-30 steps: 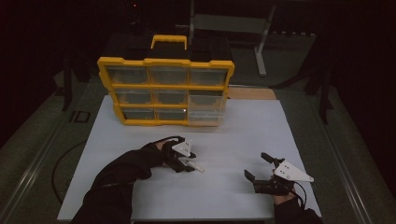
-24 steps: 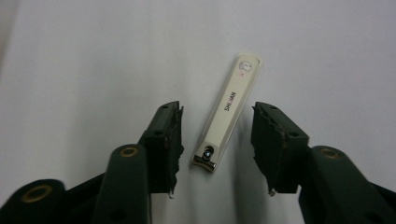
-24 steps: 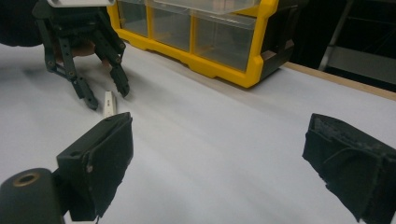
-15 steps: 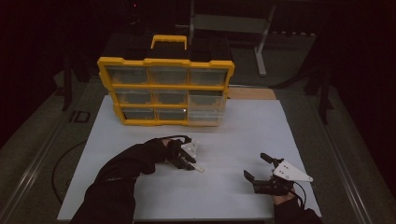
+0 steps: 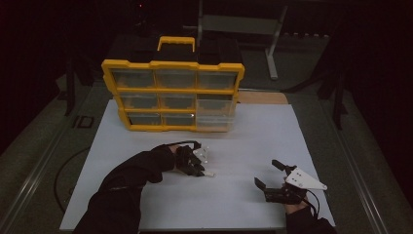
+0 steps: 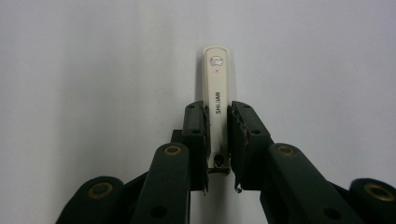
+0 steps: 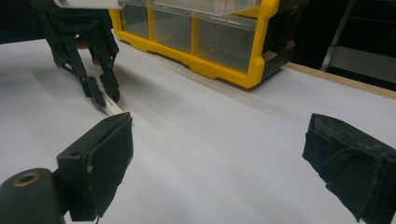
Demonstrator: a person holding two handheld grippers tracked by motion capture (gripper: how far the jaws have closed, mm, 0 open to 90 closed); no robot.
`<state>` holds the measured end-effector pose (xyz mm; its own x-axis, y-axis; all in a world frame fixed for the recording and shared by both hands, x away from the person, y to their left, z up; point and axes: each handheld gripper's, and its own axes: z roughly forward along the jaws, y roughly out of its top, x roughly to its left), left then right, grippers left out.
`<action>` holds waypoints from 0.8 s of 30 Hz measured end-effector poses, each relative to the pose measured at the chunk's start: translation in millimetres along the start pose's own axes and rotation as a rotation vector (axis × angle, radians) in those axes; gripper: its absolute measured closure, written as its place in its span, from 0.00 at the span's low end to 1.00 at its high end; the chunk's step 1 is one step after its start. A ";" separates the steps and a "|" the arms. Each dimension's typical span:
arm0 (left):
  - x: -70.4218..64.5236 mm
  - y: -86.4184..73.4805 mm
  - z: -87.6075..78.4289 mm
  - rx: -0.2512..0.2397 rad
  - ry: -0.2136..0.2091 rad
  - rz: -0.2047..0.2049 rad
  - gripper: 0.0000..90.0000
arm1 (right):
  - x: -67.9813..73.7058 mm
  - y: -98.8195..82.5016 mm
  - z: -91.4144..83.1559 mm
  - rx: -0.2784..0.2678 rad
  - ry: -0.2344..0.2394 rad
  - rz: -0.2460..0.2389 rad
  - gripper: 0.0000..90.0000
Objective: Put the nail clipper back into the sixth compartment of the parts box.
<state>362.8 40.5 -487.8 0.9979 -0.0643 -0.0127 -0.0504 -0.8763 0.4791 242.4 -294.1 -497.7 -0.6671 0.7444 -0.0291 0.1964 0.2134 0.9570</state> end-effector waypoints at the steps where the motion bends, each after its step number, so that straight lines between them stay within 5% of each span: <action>1: -1.8 1.6 -3.7 0.002 0.006 -0.014 0.87 | -0.2 0.0 -0.1 -0.002 -0.002 0.000 0.10; 3: -2.9 2.3 -5.1 0.006 0.008 -0.019 0.87 | -0.3 0.2 -0.3 -0.002 -0.003 -0.002 0.10; 6: -5.4 4.4 -13.5 0.019 0.030 -0.109 0.87 | -0.2 0.2 -0.2 -0.002 -0.005 -0.004 0.10; 11: -8.6 4.0 -25.2 0.008 0.033 -0.169 0.87 | -0.4 0.1 0.0 -0.001 -0.006 -0.005 0.10; 17: -16.4 7.4 -35.6 0.033 0.025 -0.197 0.87 | -0.4 0.3 -0.3 -0.002 -0.009 -0.004 0.10; 24: -24.8 13.0 -54.7 -0.004 0.007 -0.215 0.87 | -0.4 0.2 -0.2 0.000 -0.011 -0.003 0.10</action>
<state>339.7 56.9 -433.2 0.9859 0.1275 -0.1087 0.1640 -0.8678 0.4691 242.6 -294.5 -497.5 -0.6596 0.7508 -0.0349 0.1944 0.2152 0.9570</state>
